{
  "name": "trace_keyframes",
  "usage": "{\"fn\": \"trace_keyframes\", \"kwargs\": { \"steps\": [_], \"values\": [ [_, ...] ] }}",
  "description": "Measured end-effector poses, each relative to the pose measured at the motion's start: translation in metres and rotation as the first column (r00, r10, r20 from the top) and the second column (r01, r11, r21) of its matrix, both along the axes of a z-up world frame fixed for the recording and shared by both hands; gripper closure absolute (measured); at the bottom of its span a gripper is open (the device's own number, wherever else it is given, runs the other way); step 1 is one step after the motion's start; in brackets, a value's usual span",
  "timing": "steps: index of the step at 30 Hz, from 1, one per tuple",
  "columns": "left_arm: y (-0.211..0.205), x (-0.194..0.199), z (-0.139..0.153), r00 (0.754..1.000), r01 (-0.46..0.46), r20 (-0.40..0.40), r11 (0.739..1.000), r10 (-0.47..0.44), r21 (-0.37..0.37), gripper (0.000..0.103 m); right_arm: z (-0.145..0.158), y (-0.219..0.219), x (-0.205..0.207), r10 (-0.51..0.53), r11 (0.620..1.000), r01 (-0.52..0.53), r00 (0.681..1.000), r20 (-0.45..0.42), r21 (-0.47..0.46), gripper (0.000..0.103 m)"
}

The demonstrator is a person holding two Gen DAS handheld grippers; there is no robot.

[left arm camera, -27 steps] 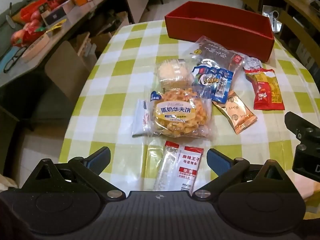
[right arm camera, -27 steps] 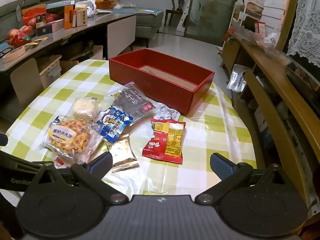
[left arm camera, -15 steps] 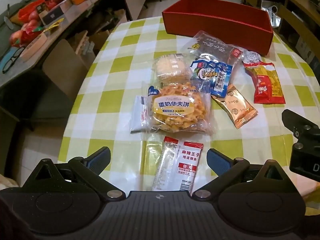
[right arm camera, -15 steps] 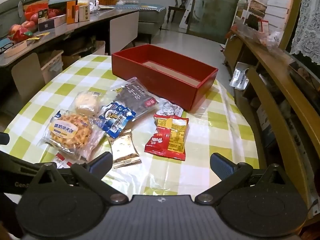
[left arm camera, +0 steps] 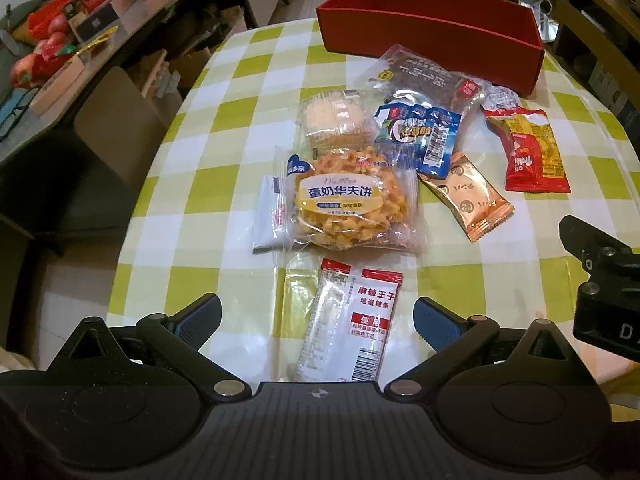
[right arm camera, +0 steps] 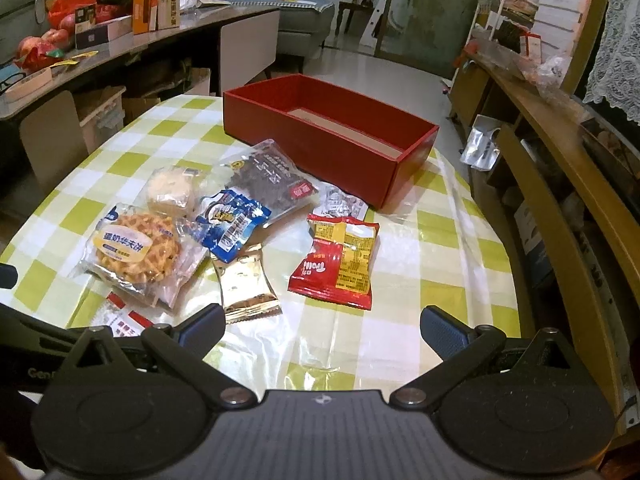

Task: Organize snacks

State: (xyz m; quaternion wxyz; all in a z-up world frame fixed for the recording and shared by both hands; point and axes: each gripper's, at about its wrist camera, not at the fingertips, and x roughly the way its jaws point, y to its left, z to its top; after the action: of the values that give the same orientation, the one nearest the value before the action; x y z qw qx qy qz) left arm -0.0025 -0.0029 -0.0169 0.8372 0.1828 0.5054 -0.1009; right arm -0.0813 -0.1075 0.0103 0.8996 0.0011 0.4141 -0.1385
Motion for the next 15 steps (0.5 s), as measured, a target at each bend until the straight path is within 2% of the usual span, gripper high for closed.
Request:
{"fn": "trace_keyframes", "kwargs": {
  "steps": [15],
  "values": [
    [-0.0025,-0.0007,-0.0054,1.000,0.012,-0.025,1.000,-0.012,0.009,0.000,-0.0047,0.0008,0.0027,0.004,1.000,-0.004,1.000,-0.027,-0.005,0.000]
  ]
}}
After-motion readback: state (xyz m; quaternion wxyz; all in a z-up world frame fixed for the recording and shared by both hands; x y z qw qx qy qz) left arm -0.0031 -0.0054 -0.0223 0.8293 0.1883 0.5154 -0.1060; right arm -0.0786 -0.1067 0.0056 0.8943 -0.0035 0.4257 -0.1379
